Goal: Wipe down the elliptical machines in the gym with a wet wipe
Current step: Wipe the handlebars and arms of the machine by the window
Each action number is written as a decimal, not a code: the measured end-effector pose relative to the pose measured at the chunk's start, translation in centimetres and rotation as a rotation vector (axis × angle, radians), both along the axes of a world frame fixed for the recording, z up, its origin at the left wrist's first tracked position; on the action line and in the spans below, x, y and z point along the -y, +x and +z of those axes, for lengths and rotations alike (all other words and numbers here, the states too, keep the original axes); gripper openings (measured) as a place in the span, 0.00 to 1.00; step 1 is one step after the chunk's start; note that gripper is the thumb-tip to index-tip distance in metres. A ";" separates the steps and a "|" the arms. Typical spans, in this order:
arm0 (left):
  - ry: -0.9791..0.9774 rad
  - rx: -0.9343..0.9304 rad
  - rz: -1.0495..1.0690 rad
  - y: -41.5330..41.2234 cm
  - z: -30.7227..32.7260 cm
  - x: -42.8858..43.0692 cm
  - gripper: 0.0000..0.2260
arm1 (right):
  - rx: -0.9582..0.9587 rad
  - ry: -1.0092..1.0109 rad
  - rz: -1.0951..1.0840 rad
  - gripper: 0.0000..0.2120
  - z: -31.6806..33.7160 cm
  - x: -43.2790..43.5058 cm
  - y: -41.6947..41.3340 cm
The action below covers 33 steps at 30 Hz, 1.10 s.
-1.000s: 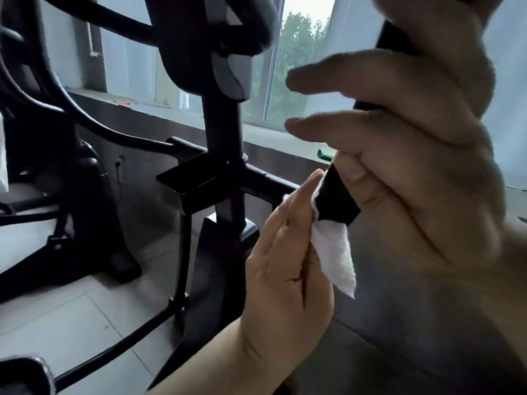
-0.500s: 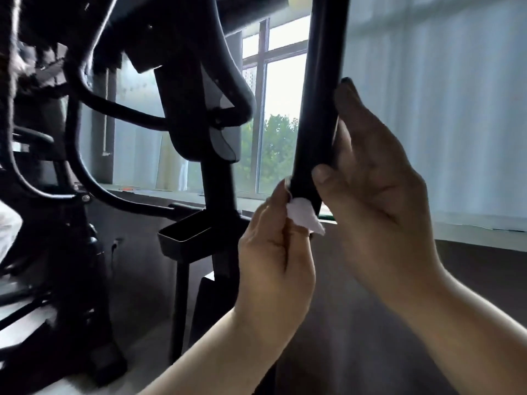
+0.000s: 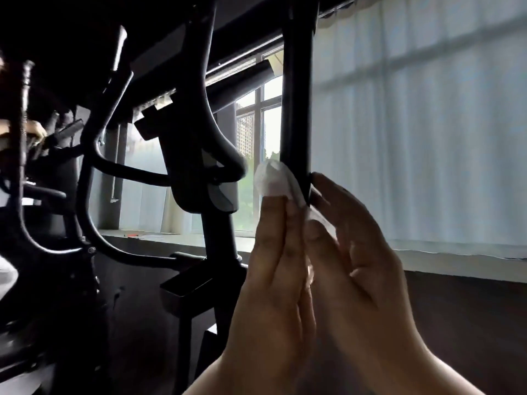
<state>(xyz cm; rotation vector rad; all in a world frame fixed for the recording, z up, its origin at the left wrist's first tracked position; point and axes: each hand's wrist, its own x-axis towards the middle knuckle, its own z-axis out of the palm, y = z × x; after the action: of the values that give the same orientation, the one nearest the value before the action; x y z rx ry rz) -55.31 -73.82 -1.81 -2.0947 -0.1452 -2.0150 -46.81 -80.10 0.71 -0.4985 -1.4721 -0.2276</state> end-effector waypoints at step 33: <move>-0.202 0.164 -0.466 -0.3 0.7 0.8 0.28 | 0.088 -0.031 -0.048 0.23 1.7 -0.8 0.0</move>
<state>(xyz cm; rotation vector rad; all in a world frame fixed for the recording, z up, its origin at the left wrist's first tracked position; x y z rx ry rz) -55.58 -74.65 -1.14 -2.2414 0.1320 -2.5359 -46.86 -79.34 2.41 -0.5548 -1.5525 -0.2681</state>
